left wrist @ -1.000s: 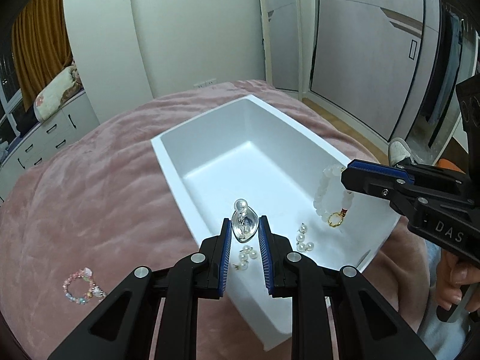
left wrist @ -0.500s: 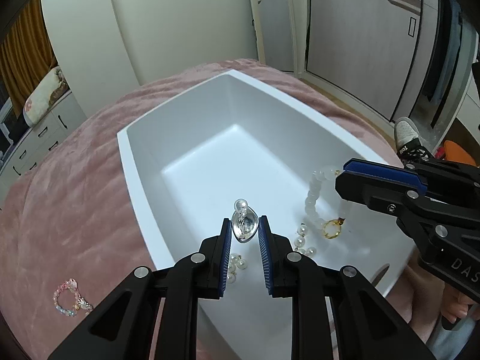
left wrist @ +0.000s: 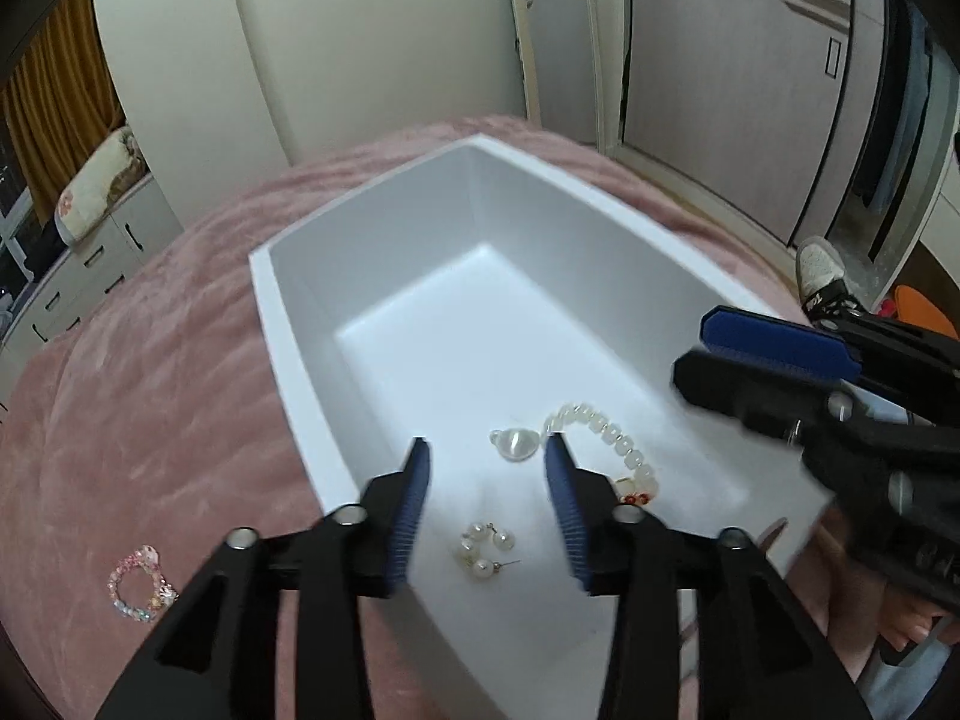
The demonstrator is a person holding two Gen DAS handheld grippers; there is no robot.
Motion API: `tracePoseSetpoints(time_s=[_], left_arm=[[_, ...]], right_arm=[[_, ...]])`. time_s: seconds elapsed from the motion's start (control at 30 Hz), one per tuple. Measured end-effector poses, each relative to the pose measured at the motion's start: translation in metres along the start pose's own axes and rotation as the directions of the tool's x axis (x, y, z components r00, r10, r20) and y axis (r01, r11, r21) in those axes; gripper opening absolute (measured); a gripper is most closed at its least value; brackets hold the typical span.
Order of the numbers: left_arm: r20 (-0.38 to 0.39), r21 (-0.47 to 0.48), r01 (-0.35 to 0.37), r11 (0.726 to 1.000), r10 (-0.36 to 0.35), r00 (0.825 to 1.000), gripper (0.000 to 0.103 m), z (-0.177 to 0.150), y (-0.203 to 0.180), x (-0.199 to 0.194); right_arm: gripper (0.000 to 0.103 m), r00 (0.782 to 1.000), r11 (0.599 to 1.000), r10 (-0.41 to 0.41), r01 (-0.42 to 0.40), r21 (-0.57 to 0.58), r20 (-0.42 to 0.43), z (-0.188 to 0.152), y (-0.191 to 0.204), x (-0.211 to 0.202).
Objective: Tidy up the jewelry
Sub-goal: 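Lower the white bead bracelet and silver earring into the white box, opening both tools, then reach the left tool to the pastel bracelet while the right tool grasps the silver earring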
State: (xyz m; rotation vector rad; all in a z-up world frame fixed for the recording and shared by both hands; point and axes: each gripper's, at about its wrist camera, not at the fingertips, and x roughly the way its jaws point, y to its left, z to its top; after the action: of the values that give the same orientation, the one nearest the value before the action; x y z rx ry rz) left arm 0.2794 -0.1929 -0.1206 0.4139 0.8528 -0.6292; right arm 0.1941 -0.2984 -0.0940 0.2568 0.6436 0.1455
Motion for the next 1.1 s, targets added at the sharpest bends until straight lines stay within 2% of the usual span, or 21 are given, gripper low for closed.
tracePoseSetpoints(time_s=[0.07, 0.1, 0.13, 0.17, 0.23, 0.3, 0.43, 0.83, 1.1], left_arm=[[0.024, -0.005, -0.005, 1.0, 0.005, 1.0, 0.058, -0.001, 0.005, -0.01], [0.03, -0.009, -0.004, 1.0, 0.005, 1.0, 0.06, -0.001, 0.007, -0.014], [0.04, -0.018, -0.006, 1.0, 0.006, 0.999, 0.065, -0.002, 0.011, -0.021], [0.047, -0.028, -0.009, 1.0, 0.011, 0.999, 0.072, -0.003, 0.016, -0.026], [0.067, -0.042, -0.021, 0.999, 0.023, 0.998, 0.076, -0.005, 0.024, -0.037], [0.082, -0.06, -0.025, 0.998, 0.03, 0.996, 0.082, -0.01, 0.034, -0.049], [0.11, -0.08, -0.045, 0.996, 0.053, 0.993, 0.087, -0.021, 0.052, -0.072], [0.159, -0.179, -0.131, 0.975, 0.16, 0.974, 0.087, -0.068, 0.135, -0.137], [0.149, -0.248, -0.184, 0.951, 0.226, 0.963, 0.087, -0.103, 0.188, -0.155]], right_arm=[[0.07, 0.999, 1.0, 0.003, -0.003, 0.002, 0.036, 0.003, 0.004, -0.008], [0.084, 0.999, 1.0, 0.001, -0.001, 0.005, 0.054, 0.005, 0.006, -0.012], [0.093, 0.997, 1.0, -0.003, 0.002, 0.008, 0.075, 0.008, 0.009, -0.016], [0.094, 0.994, 1.0, -0.005, 0.004, 0.008, 0.107, 0.011, 0.013, -0.023], [0.099, 0.992, 1.0, -0.01, 0.011, -0.003, 0.127, 0.016, 0.021, -0.031], [0.099, 0.989, 1.0, -0.019, 0.021, -0.008, 0.144, 0.02, 0.028, -0.037], [0.099, 0.987, 0.999, -0.02, 0.024, -0.023, 0.159, 0.028, 0.043, -0.044], [0.099, 0.986, 0.996, 0.028, -0.014, -0.092, 0.162, 0.037, 0.11, -0.039], [0.099, 0.989, 0.986, 0.082, -0.063, -0.154, 0.122, 0.027, 0.16, -0.013]])
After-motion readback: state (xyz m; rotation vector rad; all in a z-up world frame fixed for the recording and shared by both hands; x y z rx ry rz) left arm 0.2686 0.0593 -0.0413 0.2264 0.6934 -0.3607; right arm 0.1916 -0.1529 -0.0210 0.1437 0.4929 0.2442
